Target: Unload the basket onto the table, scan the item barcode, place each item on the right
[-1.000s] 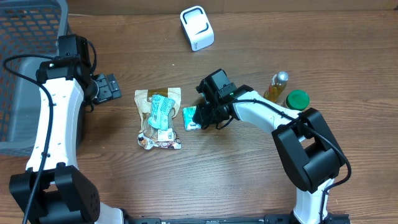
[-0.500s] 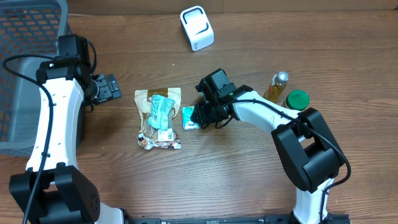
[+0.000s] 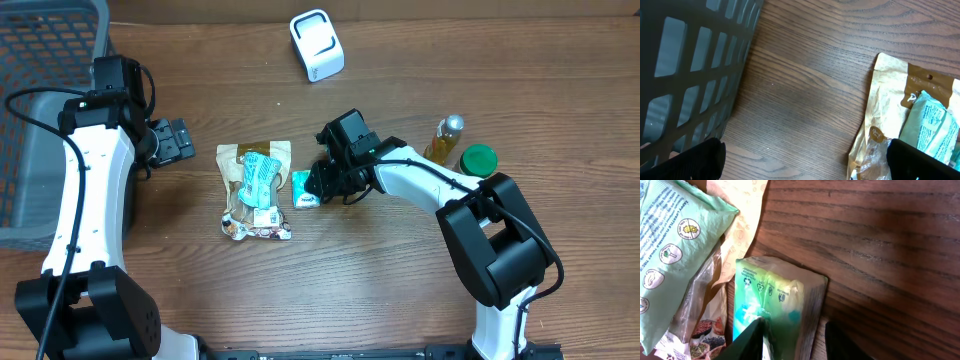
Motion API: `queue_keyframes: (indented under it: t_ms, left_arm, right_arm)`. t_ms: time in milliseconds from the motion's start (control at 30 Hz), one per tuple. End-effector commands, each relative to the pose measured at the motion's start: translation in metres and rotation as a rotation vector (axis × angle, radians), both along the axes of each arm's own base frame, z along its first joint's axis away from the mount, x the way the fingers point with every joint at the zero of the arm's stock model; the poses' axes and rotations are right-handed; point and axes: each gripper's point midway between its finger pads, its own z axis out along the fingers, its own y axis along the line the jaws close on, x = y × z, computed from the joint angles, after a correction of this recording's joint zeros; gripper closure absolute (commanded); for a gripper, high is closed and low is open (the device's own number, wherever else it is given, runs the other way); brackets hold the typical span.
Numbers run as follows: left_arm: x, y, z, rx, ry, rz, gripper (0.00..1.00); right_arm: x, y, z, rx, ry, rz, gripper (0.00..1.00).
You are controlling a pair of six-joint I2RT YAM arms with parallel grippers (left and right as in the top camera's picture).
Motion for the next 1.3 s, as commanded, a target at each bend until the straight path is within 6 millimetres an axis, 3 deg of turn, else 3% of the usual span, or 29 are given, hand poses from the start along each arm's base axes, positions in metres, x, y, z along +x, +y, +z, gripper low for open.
queue_keyframes:
  t_ms: [0,267,433,567,700,867,967,1133,1267]
  left_arm:
    - [0.003,0.003,0.012,0.020,-0.032,-0.006,0.01]
    - [0.003,0.003,0.012,0.020,-0.032,-0.006,0.01]
    - [0.003,0.003,0.012,0.020,-0.032,-0.006,0.00]
    - [0.003,0.003,0.012,0.020,-0.032,-0.006,0.00]
    - [0.003,0.003,0.012,0.020,-0.032,-0.006,0.00]
    - [0.003,0.003,0.012,0.020,-0.032,-0.006,0.00]
    - [0.003,0.003,0.012,0.020,-0.032,-0.006,0.00]
    - [0.003,0.003,0.012,0.020,-0.032,-0.006,0.00]
    - [0.003,0.003,0.012,0.020,-0.032,-0.006,0.00]
  right_arm:
    - [0.000,0.000,-0.004,0.006,0.013,-0.009,0.64]
    - [-0.003,0.000,-0.009,-0.006,0.025,-0.006,0.65]
    - [-0.007,0.000,-0.021,-0.027,0.045,-0.002,0.74]
    - [-0.006,0.001,-0.020,-0.025,0.043,0.000,0.93]
    - [-0.001,-0.006,-0.012,-0.022,0.043,-0.026,0.96]
    - [0.017,-0.030,0.025,-0.086,-0.051,-0.102,0.96]
    - [0.025,-0.056,0.049,-0.207,-0.150,-0.168,0.96]
    - [0.022,-0.089,0.059,-0.419,-0.232,-0.222,0.96]
    - [0.014,-0.100,0.059,-0.572,-0.290,-0.214,0.96]
